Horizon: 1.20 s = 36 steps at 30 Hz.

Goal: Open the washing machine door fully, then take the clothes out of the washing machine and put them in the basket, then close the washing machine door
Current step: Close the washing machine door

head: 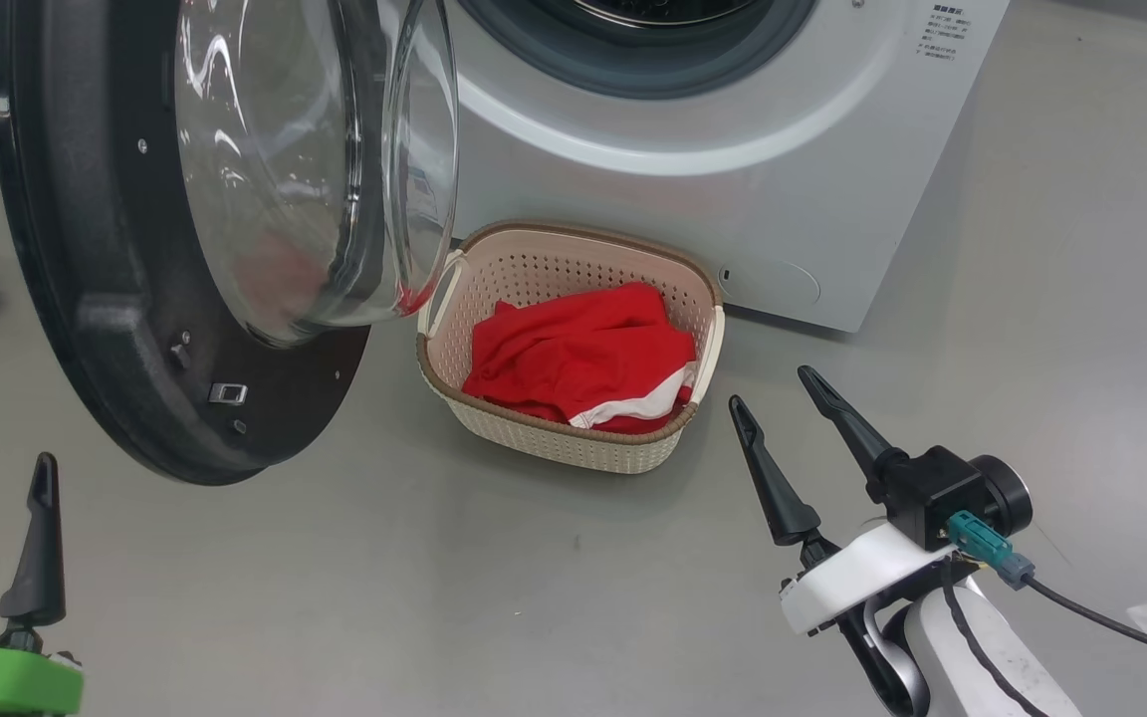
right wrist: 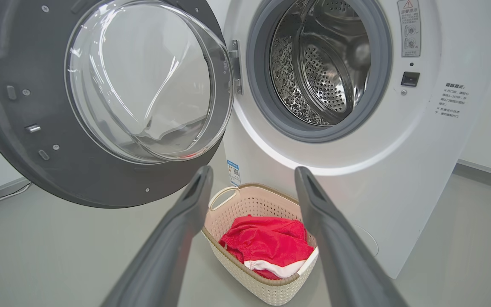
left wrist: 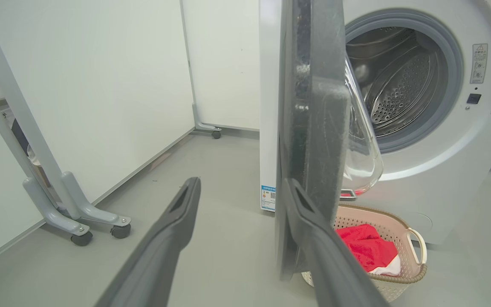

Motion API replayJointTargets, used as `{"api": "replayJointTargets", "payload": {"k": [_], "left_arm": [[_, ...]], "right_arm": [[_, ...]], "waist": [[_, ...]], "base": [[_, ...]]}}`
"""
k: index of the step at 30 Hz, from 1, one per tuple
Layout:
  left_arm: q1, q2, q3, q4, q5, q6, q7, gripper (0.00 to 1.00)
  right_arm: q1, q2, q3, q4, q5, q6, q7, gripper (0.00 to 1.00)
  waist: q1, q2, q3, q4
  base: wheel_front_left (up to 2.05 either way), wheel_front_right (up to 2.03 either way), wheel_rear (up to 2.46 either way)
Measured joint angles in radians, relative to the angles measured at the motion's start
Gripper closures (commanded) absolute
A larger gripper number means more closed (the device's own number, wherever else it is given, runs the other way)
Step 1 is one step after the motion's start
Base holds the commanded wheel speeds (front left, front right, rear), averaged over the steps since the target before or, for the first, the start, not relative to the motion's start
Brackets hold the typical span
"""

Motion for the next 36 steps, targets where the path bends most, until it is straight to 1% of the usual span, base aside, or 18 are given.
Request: {"api": "replayJointTargets", "payload": {"k": [4,5,6,7,17,23,28,32,34,35,36], "left_arm": [[0.0,0.0,0.0,0.004,0.0,0.0,0.0,0.0],[0.0,0.0,0.0,0.005,-0.001,0.0,0.0,0.11],[0.0,0.0,-0.002,0.005,-0.001,0.0,0.0,0.58],[0.0,0.001,-0.005,0.005,-0.001,0.0,0.0,1.0],[0.0,0.008,-0.021,0.012,-0.002,0.0,0.0,1.0],[-0.007,0.039,-0.014,0.013,0.0,0.0,0.0,1.0],[-0.043,0.049,-0.001,0.011,-0.004,0.0,0.012,1.0],[-0.08,0.053,0.033,0.012,-0.058,0.0,0.038,1.0],[-0.102,0.047,0.065,0.016,-0.121,0.0,0.06,1.0],[-0.102,0.047,0.065,0.016,-0.121,0.0,0.06,1.0],[-0.125,0.03,0.088,0.023,-0.192,0.0,0.087,1.0]], "right_arm": [[0.0,0.0,0.0,0.0,0.0,0.0,0.0,0.0],[0.0,0.0,0.0,0.0,0.0,0.0,0.0,0.0],[0.0,0.0,0.0,0.0,0.0,0.0,0.0,0.0],[0.0,0.0,0.0,0.0,0.0,0.0,0.0,0.0],[0.0,0.001,0.002,0.001,0.0,0.0,0.0,0.0],[0.0,0.001,0.004,0.002,0.0,0.0,0.0,0.0],[0.0,0.001,0.012,0.005,0.0,0.001,0.0,0.0],[0.0,0.002,0.017,0.006,0.0,0.003,0.0,0.0],[0.0,0.002,0.02,0.006,0.0,0.003,0.0,0.0],[0.0,0.002,0.02,0.006,0.0,0.003,0.0,0.0],[0.0,0.002,0.022,0.007,0.0,0.003,0.0,0.0]], "waist": [[0.0,0.0,0.0,0.001],[0.0,0.0,0.0,0.001],[0.0,0.0,0.0,0.001],[0.0,0.0,0.0,0.001],[0.0001,0.0,-0.002,-0.002],[0.0,0.0,-0.003,-0.002],[0.0001,0.0,-0.005,-0.001],[0.0001,0.0,-0.005,-0.001],[0.0001,0.0,-0.005,-0.001],[0.0001,0.0,-0.005,-0.001],[0.0,0.0,-0.005,-0.002]], "base": [[0.0,0.0,0.0],[0.0,0.0,0.0],[0.0,0.0,0.0],[0.0,0.0,0.0],[0.0,0.0,0.0],[0.0,0.0,0.0],[0.0,0.0,0.0],[0.0,0.0,0.0],[0.0,0.0,0.0],[0.0,0.0,0.0],[0.0,0.0,0.0]]}}
